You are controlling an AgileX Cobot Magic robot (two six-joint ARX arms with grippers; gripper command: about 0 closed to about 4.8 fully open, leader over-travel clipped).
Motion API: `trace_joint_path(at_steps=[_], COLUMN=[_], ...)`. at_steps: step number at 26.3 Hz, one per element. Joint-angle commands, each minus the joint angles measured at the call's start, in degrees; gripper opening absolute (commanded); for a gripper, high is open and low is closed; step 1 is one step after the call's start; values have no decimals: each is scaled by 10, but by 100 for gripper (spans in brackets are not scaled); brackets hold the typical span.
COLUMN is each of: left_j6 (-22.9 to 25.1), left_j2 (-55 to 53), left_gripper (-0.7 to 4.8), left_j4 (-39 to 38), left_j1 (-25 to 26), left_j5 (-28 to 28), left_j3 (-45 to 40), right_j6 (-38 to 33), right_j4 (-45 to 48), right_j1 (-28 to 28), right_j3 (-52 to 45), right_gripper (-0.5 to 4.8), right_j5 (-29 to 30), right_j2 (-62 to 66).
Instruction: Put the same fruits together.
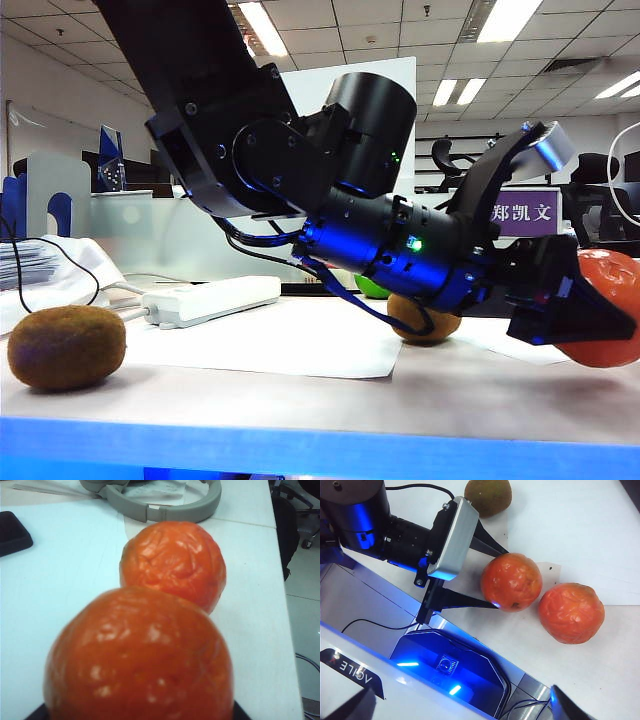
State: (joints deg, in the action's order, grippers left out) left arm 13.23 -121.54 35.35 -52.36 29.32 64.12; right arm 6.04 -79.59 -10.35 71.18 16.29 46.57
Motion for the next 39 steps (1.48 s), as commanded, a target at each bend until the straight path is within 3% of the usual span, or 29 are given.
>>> trace_joint_path(at_steps=[1, 5, 13, 21, 27, 30, 34, 36, 39], left_j6=[0, 0, -4, -17, 1, 17, 21, 56, 95], left_j2=[1, 1, 10, 32, 118, 178, 235, 250, 257], left_gripper=[479, 479, 479, 479, 479, 479, 479, 479, 479], left_j4=[12, 12, 43, 44, 47, -19, -172, -293, -370], left_j1=[-2, -1, -1, -5, 4, 32, 103, 146, 170], left_j5=[-33, -40, -113, -85, -112, -134, -155, -152, -149], left_j3=[2, 2, 7, 13, 16, 16, 15, 15, 15], right_j6=[-1, 0, 2, 6, 15, 22, 58, 89, 92], right_j4=[4, 4, 12, 16, 40, 70, 127, 174, 226], right_j1=[-1, -1, -1, -1, -1, -1, -1, -1, -1], right_j3=[2, 2, 2, 2, 2, 2, 2, 2, 2], right_gripper=[479, 479, 479, 479, 479, 479, 479, 479, 479], right_j5=[5, 5, 6, 6, 18, 39, 78, 82, 107], right_j2=[-1, -2, 3, 6, 23, 47, 115, 188, 273])
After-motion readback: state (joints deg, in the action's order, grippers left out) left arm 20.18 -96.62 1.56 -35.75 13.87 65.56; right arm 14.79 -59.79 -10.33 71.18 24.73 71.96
